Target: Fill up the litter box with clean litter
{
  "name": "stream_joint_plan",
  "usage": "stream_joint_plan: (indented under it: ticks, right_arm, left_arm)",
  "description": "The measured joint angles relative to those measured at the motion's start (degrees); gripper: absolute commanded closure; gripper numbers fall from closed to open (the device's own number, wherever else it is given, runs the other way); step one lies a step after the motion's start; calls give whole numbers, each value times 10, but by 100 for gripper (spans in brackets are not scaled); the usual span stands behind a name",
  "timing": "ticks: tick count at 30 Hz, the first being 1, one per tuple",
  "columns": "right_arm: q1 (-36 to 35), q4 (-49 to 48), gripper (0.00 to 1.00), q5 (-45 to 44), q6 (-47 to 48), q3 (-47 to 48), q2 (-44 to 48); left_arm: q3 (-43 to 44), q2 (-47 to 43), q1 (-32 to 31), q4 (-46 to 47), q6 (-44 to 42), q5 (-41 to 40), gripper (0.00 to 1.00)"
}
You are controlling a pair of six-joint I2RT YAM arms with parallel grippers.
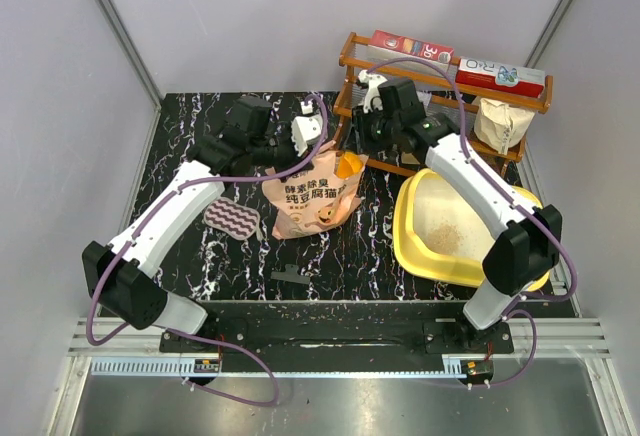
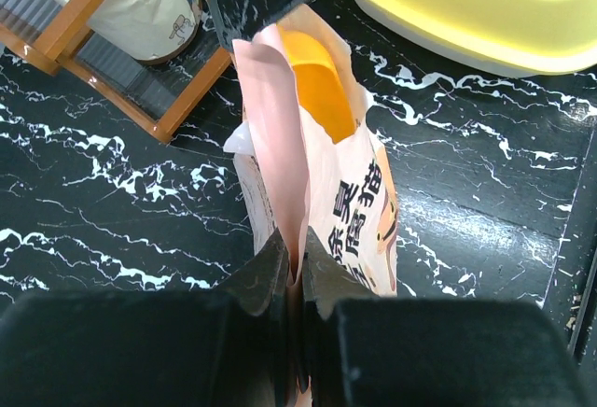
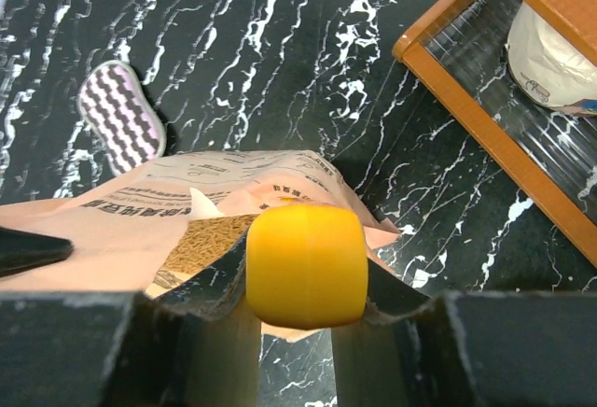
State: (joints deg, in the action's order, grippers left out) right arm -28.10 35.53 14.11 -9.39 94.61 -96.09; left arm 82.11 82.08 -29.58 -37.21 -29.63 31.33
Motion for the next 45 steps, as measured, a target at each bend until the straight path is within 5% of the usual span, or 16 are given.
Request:
stream_joint_plan:
  ticks: [9, 21, 45]
  right_arm:
    - [-53, -105, 100, -111, -26, -90, 4]
    - [-46, -172, 100, -100, -134, -128, -23]
    - [62, -416, 100, 228, -439, -246, -49]
  left_arm:
    - [-10, -1, -3, 30, 46, -24, 93]
    - [3, 25, -5, 54, 68, -46, 93]
    - [31, 43, -9, 21, 31, -57, 93]
